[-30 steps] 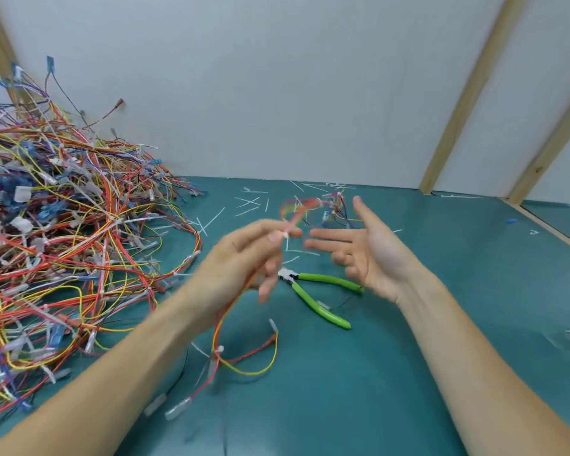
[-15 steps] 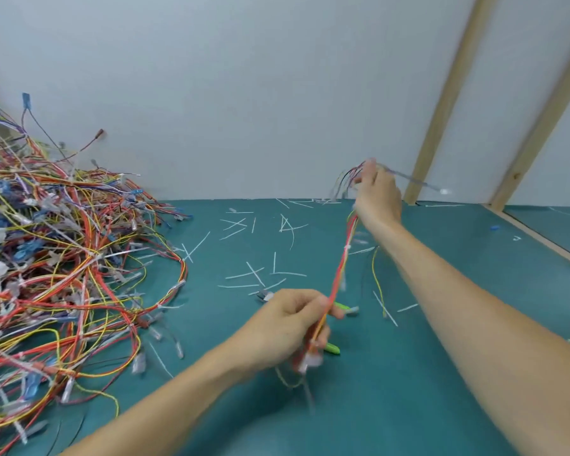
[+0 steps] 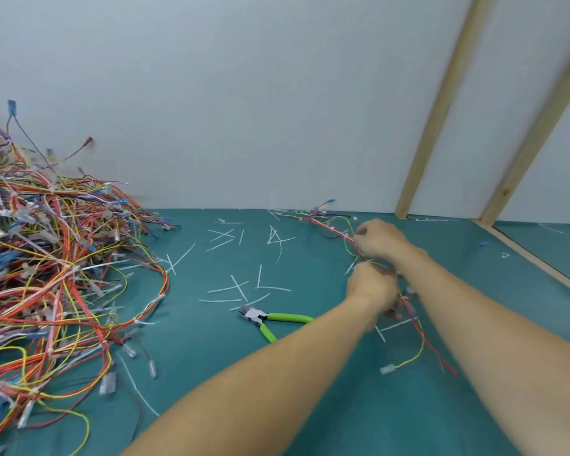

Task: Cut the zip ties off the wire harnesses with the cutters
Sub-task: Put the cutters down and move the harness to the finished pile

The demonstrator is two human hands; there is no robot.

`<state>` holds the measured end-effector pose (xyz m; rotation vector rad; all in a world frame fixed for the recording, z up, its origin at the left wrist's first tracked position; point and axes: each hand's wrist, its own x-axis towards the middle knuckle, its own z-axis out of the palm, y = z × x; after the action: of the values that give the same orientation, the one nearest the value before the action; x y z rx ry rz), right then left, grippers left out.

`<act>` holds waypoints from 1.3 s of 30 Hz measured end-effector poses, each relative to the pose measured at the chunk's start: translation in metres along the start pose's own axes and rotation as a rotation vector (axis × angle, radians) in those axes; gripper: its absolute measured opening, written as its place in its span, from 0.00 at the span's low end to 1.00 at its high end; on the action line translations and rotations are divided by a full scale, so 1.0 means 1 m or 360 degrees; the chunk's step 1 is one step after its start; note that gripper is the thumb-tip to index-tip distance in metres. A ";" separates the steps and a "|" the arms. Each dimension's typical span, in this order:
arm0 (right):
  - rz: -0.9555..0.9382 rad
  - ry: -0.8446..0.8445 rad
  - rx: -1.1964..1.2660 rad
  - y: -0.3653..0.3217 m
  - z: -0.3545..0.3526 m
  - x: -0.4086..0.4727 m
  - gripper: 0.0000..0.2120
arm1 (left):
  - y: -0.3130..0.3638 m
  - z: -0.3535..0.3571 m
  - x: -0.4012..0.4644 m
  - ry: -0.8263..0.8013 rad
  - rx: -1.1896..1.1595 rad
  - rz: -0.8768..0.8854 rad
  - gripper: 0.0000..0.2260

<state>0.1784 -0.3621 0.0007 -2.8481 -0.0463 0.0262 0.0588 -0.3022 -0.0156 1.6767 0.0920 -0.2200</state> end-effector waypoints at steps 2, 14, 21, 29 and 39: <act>-0.0014 -0.0042 -0.0158 0.002 0.005 -0.008 0.10 | -0.003 0.000 0.005 0.0002 0.0139 -0.0020 0.10; 0.0235 0.0443 -0.0294 0.060 0.027 -0.024 0.14 | -0.031 -0.030 -0.018 -0.0600 0.0508 0.0002 0.09; 0.0399 0.0432 -0.0536 0.082 0.004 -0.016 0.15 | -0.025 0.004 -0.024 -0.0407 0.0787 0.0053 0.11; 0.0165 0.0221 -0.0143 0.022 0.019 0.035 0.20 | -0.037 0.015 -0.040 -0.0597 0.0568 -0.0087 0.13; 0.0398 0.0197 0.0428 -0.004 0.042 0.052 0.40 | -0.041 0.015 -0.026 -0.0517 0.0690 0.0002 0.12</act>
<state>0.2292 -0.3447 -0.0392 -2.5629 0.3155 -0.0849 0.0243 -0.3100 -0.0519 2.0462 -0.2151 -0.5382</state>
